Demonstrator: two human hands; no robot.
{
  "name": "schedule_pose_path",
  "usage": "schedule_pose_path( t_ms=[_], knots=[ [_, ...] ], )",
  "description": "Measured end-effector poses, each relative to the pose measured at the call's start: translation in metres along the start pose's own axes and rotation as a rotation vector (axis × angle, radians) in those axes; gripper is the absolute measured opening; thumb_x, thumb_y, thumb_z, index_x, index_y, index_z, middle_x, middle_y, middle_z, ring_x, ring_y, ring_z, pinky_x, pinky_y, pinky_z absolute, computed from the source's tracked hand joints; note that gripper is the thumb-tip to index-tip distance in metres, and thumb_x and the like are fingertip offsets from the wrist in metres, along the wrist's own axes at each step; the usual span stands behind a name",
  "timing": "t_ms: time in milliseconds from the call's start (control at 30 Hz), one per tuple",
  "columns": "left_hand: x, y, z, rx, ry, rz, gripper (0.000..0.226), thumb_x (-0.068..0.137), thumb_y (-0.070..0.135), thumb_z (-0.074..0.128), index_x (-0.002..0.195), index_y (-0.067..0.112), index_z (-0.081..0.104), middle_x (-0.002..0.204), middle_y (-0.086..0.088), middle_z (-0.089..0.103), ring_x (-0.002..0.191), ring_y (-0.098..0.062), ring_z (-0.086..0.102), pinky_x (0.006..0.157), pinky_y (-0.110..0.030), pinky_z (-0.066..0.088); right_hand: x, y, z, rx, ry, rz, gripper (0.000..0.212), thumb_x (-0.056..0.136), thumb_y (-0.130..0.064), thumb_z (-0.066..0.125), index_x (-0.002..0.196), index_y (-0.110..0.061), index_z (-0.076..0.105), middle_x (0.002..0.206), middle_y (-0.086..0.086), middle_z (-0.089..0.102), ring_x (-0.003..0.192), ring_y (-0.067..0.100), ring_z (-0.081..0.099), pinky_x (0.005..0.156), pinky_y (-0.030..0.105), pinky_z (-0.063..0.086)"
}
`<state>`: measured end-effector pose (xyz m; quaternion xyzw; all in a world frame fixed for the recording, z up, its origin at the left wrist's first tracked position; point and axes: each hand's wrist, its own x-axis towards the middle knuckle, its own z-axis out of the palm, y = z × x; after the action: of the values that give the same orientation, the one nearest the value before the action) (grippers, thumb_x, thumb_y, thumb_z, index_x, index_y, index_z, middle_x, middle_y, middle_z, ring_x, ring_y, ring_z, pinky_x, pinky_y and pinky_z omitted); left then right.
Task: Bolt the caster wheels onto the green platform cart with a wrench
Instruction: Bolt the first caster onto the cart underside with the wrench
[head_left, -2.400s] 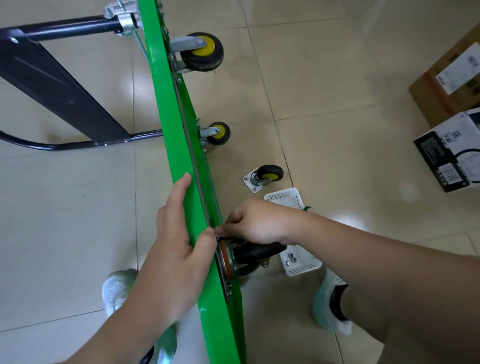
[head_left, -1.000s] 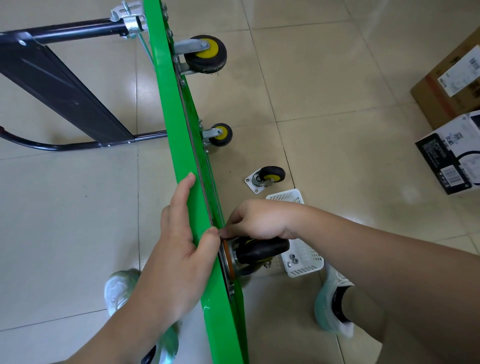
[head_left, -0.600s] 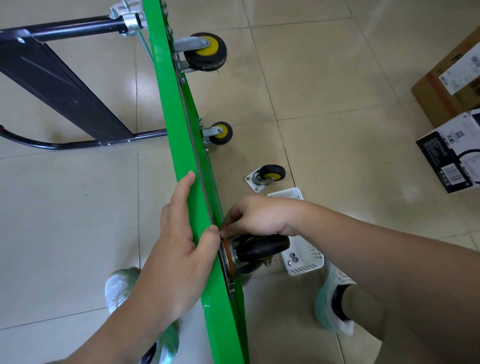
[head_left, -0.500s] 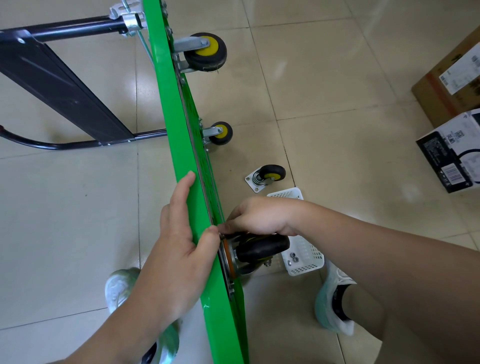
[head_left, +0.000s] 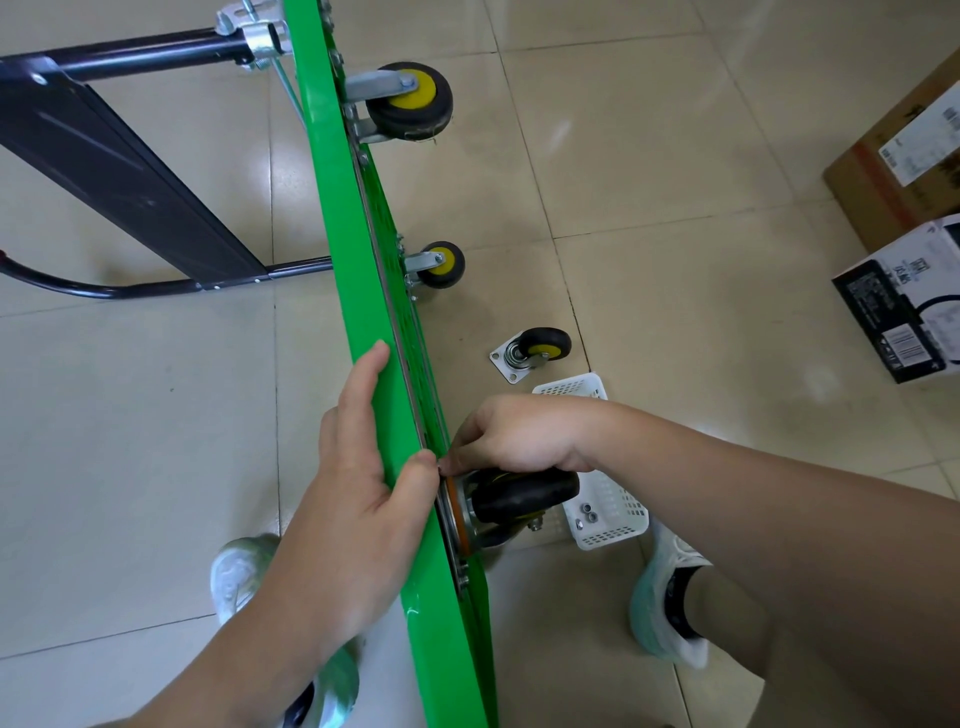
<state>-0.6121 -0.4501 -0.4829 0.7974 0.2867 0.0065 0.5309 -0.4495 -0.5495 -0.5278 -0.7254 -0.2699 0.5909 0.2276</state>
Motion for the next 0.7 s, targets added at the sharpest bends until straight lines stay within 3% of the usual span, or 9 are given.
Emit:
schedule_pose_path(
  t_ms=[133,333,467,600,700],
  knots=[
    [-0.0001,-0.0007,-0.0001,0.013,-0.006,0.002,0.076,0.084,0.044,0.046,0.139,0.079,0.005,0.149,0.026,0.032,0.113,0.033,0.04,0.094,-0.008,0.031,0.0016,0.0011,0.002,0.042,0.022,-0.022,0.026,0.089,-0.038,0.071,0.095,-0.013,0.076,0.092,0.012,0.075,0.075,0.019,0.065,0.075,0.034,0.054],
    [-0.0004,-0.002,0.0002,0.002,-0.004,0.002,0.077,0.084,0.045,0.046,0.144,0.074,0.007,0.148,0.026,0.033,0.115,0.033,0.038,0.095,-0.005,0.029,0.0013,0.0,-0.0005,0.101,0.008,0.062,0.039,0.093,-0.051,0.063,0.074,-0.017,0.068,0.068,0.0,0.065,0.065,0.019,0.062,0.064,0.027,0.05],
    [0.0001,-0.0016,-0.0005,-0.012,0.001,-0.001,0.077,0.08,0.055,0.046,0.144,0.074,0.007,0.148,0.028,0.032,0.115,0.033,0.039,0.094,-0.005,0.029,0.0006,-0.001,0.0007,-0.013,0.006,0.032,0.043,0.092,-0.051,0.063,0.064,-0.019,0.063,0.058,-0.004,0.06,0.06,0.018,0.056,0.059,0.026,0.044],
    [-0.0011,0.0002,-0.0004,0.007,-0.003,-0.002,0.076,0.084,0.043,0.045,0.138,0.078,0.004,0.137,0.037,0.032,0.105,0.034,0.043,0.086,-0.001,0.029,-0.0005,-0.0018,0.0008,0.035,0.007,0.012,0.026,0.089,-0.04,0.07,0.084,-0.014,0.074,0.07,-0.001,0.067,0.068,0.018,0.061,0.063,0.026,0.047],
    [-0.0005,0.0013,-0.0002,0.012,-0.001,-0.007,0.075,0.084,0.043,0.045,0.136,0.079,0.004,0.143,0.029,0.032,0.106,0.035,0.042,0.087,-0.002,0.03,0.0015,0.0,0.002,0.102,0.006,0.019,0.025,0.088,-0.033,0.073,0.094,-0.009,0.075,0.076,0.003,0.069,0.071,0.02,0.063,0.067,0.029,0.05]
  ],
)
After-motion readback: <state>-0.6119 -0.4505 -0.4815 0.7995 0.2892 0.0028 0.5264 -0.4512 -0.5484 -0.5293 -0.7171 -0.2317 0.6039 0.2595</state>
